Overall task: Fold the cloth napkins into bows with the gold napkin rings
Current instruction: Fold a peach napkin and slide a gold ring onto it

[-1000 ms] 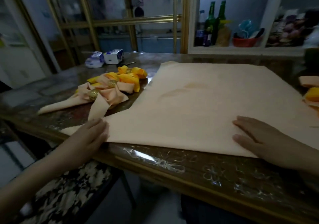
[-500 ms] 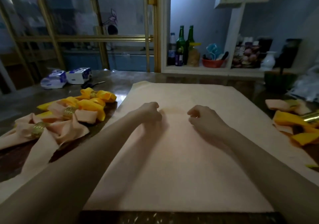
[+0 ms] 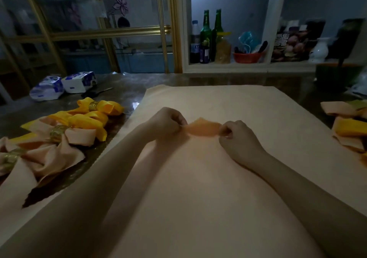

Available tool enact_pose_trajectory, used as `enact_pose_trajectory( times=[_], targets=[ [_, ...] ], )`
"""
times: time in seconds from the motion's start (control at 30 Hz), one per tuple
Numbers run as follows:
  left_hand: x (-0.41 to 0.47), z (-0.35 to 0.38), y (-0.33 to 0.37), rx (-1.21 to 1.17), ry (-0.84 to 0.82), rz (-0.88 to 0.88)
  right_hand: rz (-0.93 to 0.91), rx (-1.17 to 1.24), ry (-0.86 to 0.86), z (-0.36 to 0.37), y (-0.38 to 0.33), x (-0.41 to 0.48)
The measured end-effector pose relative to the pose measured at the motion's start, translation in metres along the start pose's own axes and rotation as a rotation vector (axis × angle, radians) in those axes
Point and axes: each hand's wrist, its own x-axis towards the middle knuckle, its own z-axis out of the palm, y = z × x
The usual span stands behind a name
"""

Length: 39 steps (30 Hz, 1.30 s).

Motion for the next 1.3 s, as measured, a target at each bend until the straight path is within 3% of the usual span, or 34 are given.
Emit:
enact_pose_trajectory(
  times=[0.13, 0.27, 0.5, 0.57, 0.67, 0.8, 0.97, 1.13, 1.3],
  targets=[
    [-0.014, 0.003, -0.002, 0.072, 0.082, 0.085, 0.008, 0.178, 0.173, -0.005, -0.003, -0.004],
    [-0.025, 0.016, -0.01, 0.211, 0.157, 0.156, -0.031, 0.156, 0.286, -0.006, -0.007, -0.008],
    [-0.032, 0.023, -0.011, 0.303, 0.162, 0.236, -0.172, -0.161, 0.004, -0.002, -0.01, -0.01],
    [-0.03, 0.024, -0.013, 0.339, 0.143, 0.241, -0.136, -0.264, -0.135, -0.003, -0.014, -0.009],
    [-0.027, 0.023, -0.016, 0.314, 0.152, 0.251, -0.028, -0.201, -0.301, -0.008, -0.023, -0.001],
    [-0.022, 0.023, -0.02, 0.224, 0.189, 0.246, 0.011, -0.101, -0.227, -0.006, -0.022, 0.008],
    [-0.014, 0.026, -0.024, 0.398, 0.235, 0.366, -0.314, -0.294, -0.014, 0.007, -0.011, 0.011],
    [-0.014, 0.027, -0.026, 0.376, 0.273, 0.411, -0.302, -0.132, -0.017, 0.01, -0.01, 0.013],
    [-0.019, 0.021, -0.023, 0.415, 0.189, 0.439, -0.339, -0.168, -0.051, 0.009, -0.01, 0.012]
  ],
)
